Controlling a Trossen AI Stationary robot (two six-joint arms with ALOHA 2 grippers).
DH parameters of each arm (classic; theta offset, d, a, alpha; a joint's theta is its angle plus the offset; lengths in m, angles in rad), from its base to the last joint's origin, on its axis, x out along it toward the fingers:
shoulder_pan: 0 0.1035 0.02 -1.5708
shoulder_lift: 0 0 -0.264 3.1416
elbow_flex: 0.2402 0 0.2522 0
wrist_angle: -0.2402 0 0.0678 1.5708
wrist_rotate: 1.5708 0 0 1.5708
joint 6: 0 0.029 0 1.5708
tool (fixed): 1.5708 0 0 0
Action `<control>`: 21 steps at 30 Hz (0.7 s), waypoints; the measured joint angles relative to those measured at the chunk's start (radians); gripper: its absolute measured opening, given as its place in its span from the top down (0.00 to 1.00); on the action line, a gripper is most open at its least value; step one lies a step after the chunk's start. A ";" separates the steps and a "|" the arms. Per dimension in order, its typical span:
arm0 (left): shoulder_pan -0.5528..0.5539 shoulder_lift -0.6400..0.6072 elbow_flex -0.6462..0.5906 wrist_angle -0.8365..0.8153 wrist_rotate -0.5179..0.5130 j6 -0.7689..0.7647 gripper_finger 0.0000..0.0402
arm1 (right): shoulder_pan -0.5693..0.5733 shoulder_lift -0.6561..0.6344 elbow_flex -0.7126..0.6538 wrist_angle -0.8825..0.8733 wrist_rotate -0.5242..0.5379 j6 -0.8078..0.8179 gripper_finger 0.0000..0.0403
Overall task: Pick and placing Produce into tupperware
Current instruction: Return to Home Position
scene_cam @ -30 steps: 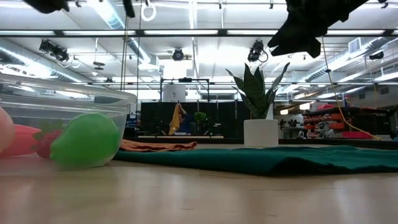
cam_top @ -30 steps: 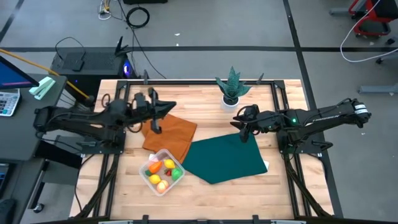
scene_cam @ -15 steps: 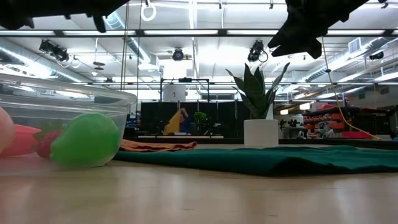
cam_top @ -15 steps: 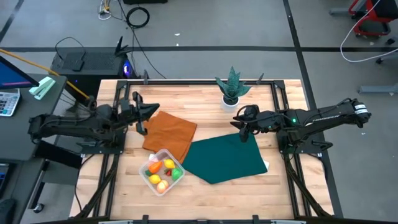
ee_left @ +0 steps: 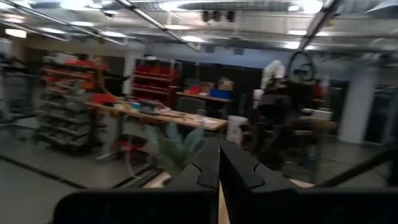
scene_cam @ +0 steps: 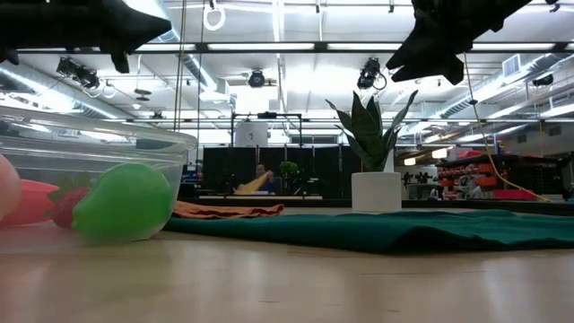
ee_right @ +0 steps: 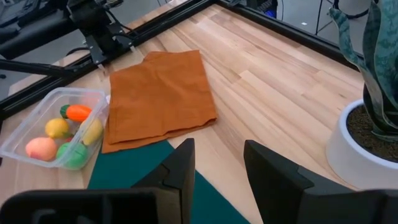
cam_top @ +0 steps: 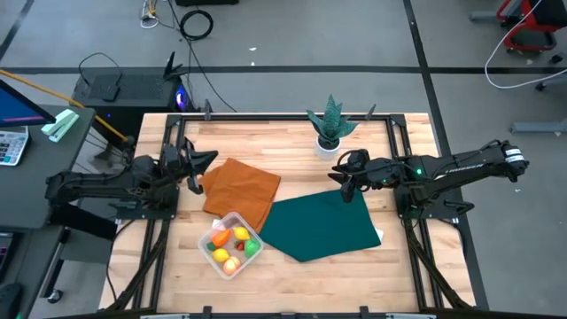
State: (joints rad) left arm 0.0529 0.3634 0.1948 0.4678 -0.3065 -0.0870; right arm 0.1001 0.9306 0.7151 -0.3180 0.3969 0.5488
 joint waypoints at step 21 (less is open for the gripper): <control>0.000 -0.235 -0.060 -0.202 -0.012 -0.004 0.96 | 0.000 0.000 0.000 0.000 0.000 -0.002 0.74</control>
State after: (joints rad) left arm 0.0528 0.1279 0.1346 0.2659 -0.3190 -0.0912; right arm 0.1001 0.9306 0.7151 -0.3183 0.3973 0.5468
